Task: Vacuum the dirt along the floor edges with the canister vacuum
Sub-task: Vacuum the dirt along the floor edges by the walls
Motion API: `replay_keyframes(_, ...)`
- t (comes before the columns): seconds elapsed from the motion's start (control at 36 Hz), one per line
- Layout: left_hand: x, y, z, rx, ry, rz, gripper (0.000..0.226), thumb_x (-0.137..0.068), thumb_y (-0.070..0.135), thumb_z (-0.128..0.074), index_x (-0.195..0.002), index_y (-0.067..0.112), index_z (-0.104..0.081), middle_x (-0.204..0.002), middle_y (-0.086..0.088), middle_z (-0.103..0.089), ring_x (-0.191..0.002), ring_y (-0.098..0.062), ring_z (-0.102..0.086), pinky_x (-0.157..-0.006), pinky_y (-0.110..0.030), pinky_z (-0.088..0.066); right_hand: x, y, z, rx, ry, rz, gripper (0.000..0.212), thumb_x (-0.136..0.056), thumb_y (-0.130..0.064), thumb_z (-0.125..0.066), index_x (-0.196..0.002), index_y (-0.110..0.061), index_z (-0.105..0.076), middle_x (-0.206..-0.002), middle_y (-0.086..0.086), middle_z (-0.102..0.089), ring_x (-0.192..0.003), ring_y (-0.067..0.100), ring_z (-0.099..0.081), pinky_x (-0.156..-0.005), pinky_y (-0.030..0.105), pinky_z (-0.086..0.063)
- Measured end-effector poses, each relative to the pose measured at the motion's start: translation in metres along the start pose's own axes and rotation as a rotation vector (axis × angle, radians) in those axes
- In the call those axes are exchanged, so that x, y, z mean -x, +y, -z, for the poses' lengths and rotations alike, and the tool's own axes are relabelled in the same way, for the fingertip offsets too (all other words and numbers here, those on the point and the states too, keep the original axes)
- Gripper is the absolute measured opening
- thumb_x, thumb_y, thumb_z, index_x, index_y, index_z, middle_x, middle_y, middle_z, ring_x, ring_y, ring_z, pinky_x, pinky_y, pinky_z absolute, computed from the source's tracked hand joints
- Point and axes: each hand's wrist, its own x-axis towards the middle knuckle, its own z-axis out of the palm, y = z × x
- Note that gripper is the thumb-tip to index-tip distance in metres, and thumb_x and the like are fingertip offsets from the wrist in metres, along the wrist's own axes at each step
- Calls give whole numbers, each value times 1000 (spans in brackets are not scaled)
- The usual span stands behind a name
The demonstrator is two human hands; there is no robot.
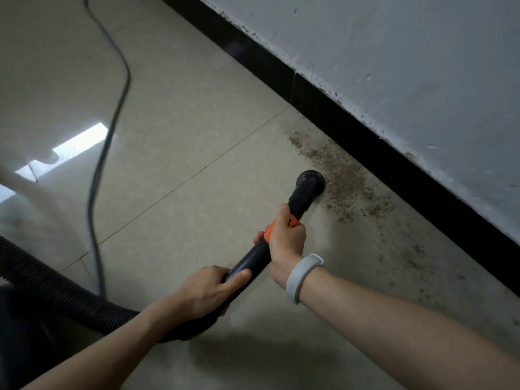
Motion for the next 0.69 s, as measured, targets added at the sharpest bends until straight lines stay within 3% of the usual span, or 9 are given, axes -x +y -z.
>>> replay_keyframes(0.11,-9,6,5,12,65,-1,51,-94,57,-39,-70,16,-58,-57,-1,-67,-50,-15,-61,-62,-28,-50,-6,-14,-9,11,14,1,38,-99,-44,-44,-112,-9,-45,-60,4,-53,-43,18,-57,-52,29,-51)
replay_keyframes(0.19,-16,11,4,-14,233,22,53,-91,63,-37,-75,18,-60,-62,2,-69,-55,-15,-64,-64,-30,-50,-17,-27,-22,48,-6,24,40,-99,-43,-44,-116,-6,-44,-63,6,-54,-46,19,-56,-55,34,-55)
replay_keyframes(0.28,-20,17,4,-65,385,73,62,-85,72,-27,-76,19,-60,-69,0,-69,-64,-19,-65,-69,-34,-53,-29,-36,-36,128,-37,26,44,-99,-44,-43,-119,-5,-47,-64,4,-53,-49,18,-56,-66,39,-60)
replay_keyframes(0.42,-30,28,13,18,504,134,67,-84,73,-25,-74,18,-62,-63,0,-67,-61,-21,-65,-67,-37,-54,-46,-54,-63,230,-60,44,45,-97,-46,-44,-118,-5,-48,-68,7,-58,-61,26,-64,-79,49,-58)
replay_keyframes(0.56,-52,31,32,81,538,148,70,-88,70,-26,-71,15,-65,-57,0,-67,-58,-17,-64,-67,-33,-51,-56,-72,-91,274,-64,80,42,-95,-44,-46,-117,-8,-48,-93,14,-66,-78,30,-69,-81,49,-58)
replay_keyframes(0.61,-62,29,41,125,532,137,74,-90,69,-26,-68,11,-66,-55,-1,-66,-56,-18,-64,-67,-33,-51,-59,-76,-100,249,-80,94,43,-94,-44,-47,-116,-7,-47,-87,12,-66,-79,31,-69,-82,48,-57)
replay_keyframes(0.69,-74,28,55,201,521,99,80,-91,68,-25,-63,5,-66,-52,-5,-66,-52,-20,-64,-62,-31,-49,-66,-84,-107,127,-141,60,41,-94,-37,-52,-116,-3,-44,-63,6,-56,-60,27,-64,-73,42,-58)
